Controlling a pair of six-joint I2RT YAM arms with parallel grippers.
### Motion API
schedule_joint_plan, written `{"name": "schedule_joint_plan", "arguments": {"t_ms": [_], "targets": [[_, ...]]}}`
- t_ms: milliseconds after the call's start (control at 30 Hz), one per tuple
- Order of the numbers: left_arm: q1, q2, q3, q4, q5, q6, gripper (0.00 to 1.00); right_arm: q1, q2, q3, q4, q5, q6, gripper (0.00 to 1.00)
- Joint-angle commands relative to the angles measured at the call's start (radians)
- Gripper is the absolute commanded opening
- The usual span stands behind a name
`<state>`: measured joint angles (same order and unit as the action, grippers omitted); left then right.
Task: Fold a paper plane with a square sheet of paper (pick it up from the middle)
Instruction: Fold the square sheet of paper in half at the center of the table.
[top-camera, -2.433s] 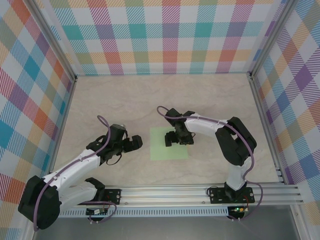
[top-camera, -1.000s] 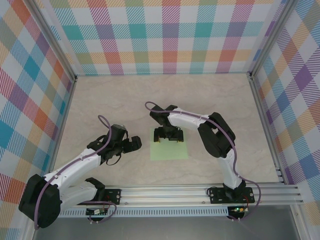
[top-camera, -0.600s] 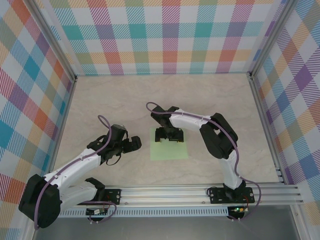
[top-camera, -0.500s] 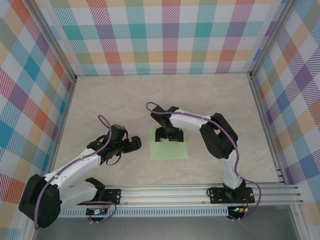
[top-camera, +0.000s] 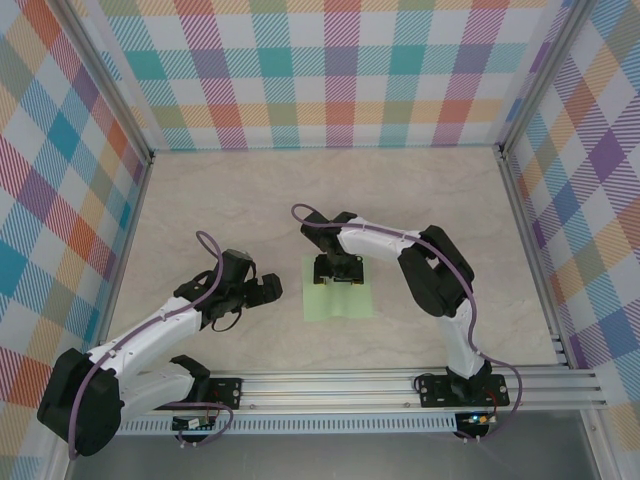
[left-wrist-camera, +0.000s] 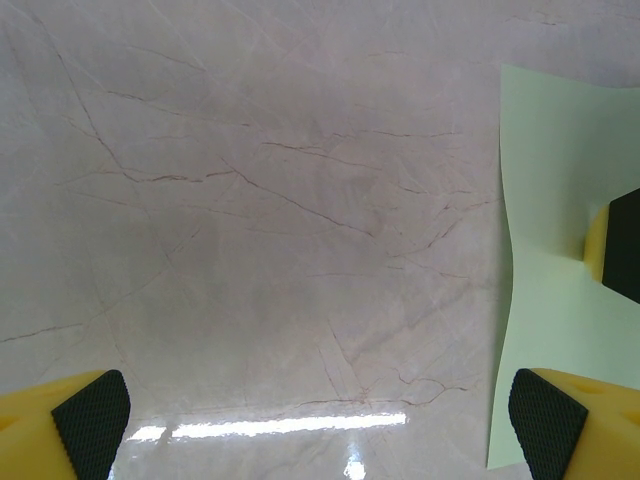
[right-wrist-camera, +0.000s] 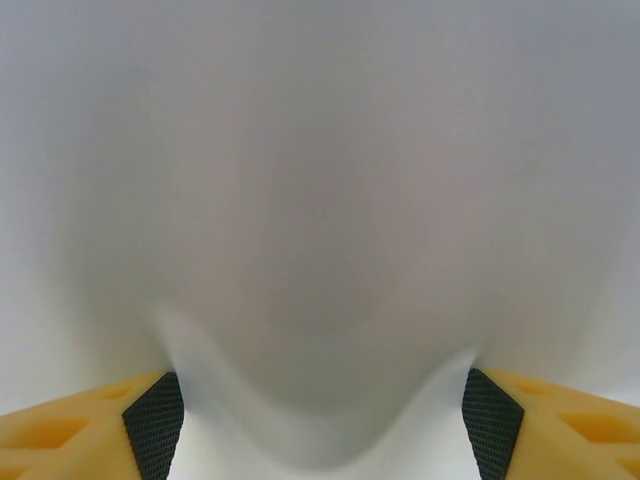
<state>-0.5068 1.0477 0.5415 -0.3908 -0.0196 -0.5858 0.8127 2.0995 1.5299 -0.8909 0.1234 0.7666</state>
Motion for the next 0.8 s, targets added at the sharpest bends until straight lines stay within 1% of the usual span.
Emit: {"name": "schedule_joint_plan", "arguments": {"t_ms": [0, 67, 200, 233, 267, 300, 500, 567, 633, 700, 767], "targets": [[0.013, -0.013, 0.034, -0.021, -0.011, 0.011, 1.00, 0.006, 0.063, -0.018, -0.048, 0.001, -0.019, 0.76], [0.013, -0.013, 0.034, -0.021, -0.011, 0.011, 1.00, 0.006, 0.043, -0.013, -0.049, 0.004, -0.026, 0.75], [0.014, -0.016, 0.033, -0.023, -0.011, 0.009, 1.00, 0.006, 0.004, -0.005, -0.049, 0.005, -0.040, 0.62], [0.013, -0.017, 0.035, -0.025, -0.011, 0.009, 1.00, 0.006, -0.006, -0.004, -0.051, 0.008, -0.042, 0.56], [0.013, -0.018, 0.036, -0.027, -0.012, 0.009, 1.00, 0.006, -0.016, -0.004, -0.051, 0.010, -0.043, 0.53], [0.013, -0.020, 0.037, -0.028, -0.013, 0.009, 1.00, 0.006, -0.026, -0.004, -0.055, 0.014, -0.045, 0.52], [0.013, -0.034, 0.043, -0.038, -0.018, 0.006, 1.00, 0.006, -0.124, -0.018, -0.045, 0.012, -0.055, 0.35], [0.014, -0.037, 0.044, -0.042, -0.020, 0.003, 1.00, 0.005, -0.160, -0.025, -0.031, -0.004, -0.057, 0.33], [0.013, -0.040, 0.046, -0.046, -0.019, 0.002, 1.00, -0.001, -0.206, -0.043, 0.005, -0.053, -0.064, 0.31], [0.014, -0.045, 0.046, -0.047, -0.016, -0.001, 1.00, -0.017, -0.255, -0.080, 0.073, -0.131, -0.058, 0.31], [0.014, -0.052, 0.048, -0.049, -0.015, -0.006, 1.00, -0.045, -0.313, -0.136, 0.182, -0.254, -0.044, 0.31]]}}
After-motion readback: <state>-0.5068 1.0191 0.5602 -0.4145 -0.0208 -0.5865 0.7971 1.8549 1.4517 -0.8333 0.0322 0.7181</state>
